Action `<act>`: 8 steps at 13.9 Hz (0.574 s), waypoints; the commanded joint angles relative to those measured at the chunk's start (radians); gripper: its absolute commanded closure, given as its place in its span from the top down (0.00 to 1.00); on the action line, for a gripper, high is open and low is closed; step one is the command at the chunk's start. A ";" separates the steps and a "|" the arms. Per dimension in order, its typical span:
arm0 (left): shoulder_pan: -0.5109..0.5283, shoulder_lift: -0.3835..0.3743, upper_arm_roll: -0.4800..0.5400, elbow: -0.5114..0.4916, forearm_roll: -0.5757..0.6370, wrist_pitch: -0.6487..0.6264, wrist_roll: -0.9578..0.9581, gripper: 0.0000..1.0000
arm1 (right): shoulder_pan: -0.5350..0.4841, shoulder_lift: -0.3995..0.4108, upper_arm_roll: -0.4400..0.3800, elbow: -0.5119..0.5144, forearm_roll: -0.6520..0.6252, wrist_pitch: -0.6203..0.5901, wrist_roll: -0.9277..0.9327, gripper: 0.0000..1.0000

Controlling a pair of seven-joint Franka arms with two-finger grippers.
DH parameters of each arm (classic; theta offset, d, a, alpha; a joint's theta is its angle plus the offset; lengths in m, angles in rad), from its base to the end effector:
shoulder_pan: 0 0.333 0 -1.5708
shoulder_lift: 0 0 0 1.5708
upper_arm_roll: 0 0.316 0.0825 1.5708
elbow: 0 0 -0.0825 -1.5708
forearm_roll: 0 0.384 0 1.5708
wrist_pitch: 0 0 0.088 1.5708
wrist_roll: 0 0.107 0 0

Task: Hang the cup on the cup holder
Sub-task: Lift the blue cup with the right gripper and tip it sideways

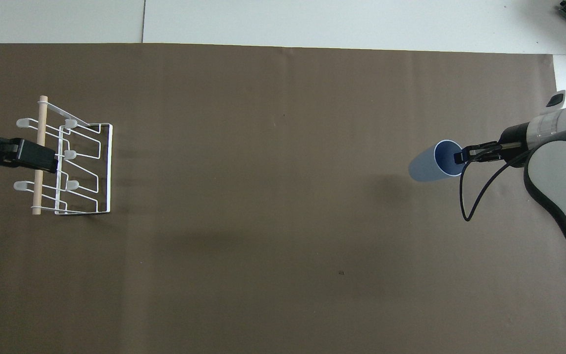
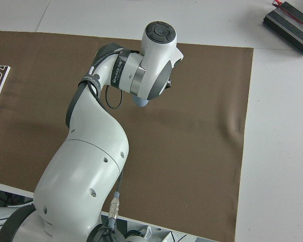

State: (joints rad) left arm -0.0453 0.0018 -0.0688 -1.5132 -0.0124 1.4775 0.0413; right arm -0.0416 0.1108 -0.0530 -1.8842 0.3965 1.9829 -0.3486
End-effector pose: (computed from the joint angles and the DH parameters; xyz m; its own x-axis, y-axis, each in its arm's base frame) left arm 0.5421 -0.0635 0.6424 0.9871 -0.1558 -0.0369 -0.1554 -0.9877 0.0140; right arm 0.5893 -0.0307 0.4514 0.9937 0.0770 0.0814 0.1002 -0.9354 -0.3392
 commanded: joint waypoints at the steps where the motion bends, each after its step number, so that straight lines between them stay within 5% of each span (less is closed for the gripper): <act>1: 0.005 -0.026 0.001 -0.030 -0.012 0.006 0.012 1.00 | -0.008 -0.014 0.001 0.017 0.184 -0.058 -0.035 0.00; 8: 0.005 -0.025 0.001 -0.030 -0.012 0.004 0.014 1.00 | -0.018 -0.014 0.001 0.056 0.614 -0.232 -0.030 0.00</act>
State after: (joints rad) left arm -0.0453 0.0018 -0.0688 -1.5132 -0.0124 1.4775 0.0413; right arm -0.0455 0.0995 -0.0536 -1.8358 0.8975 1.8111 -0.3570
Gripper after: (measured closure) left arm 0.000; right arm 0.956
